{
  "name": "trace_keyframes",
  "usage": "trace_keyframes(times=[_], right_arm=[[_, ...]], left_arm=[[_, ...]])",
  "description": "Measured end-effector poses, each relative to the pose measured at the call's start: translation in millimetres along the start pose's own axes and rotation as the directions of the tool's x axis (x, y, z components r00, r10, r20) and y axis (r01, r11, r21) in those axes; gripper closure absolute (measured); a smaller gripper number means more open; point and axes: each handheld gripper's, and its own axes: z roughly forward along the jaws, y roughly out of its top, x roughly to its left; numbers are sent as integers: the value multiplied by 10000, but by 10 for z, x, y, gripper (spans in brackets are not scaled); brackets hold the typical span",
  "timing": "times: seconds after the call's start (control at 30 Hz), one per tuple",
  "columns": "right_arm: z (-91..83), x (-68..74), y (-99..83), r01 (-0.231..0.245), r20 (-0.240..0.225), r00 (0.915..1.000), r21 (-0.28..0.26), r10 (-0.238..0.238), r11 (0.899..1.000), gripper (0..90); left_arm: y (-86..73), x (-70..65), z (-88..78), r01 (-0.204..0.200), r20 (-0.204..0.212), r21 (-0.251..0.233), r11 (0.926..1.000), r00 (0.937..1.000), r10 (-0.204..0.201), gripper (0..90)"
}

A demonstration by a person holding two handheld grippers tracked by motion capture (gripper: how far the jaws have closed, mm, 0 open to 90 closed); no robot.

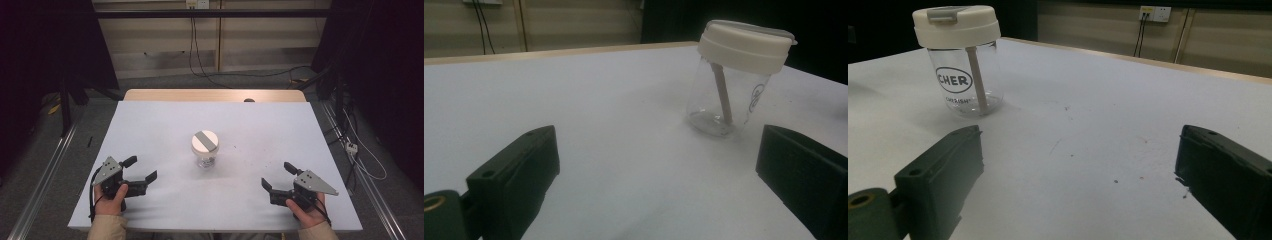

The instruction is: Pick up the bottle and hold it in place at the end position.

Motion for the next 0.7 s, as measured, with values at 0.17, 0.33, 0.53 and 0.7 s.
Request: trace_keyframes(times=[0.17,0.33,0.53,0.7], right_arm=[[5,-3,-3,13,2,10000,72,-13,10000,49],[6,-3,1,-1,-12,10000,42,1,10000,50],[9,-3,2,7,-5,10000,18,-7,10000,51],[9,-8,0,-2,17,10000,17,2,10000,51]], left_arm=[[8,-22,22,-31,46,12,10000,10000,31,34],[25,-60,57,-43,202,-70,10000,9998,44,34],[64,-123,124,-91,434,-219,9997,9990,101,34],[98,-169,180,-95,645,-289,9995,9979,113,33]])
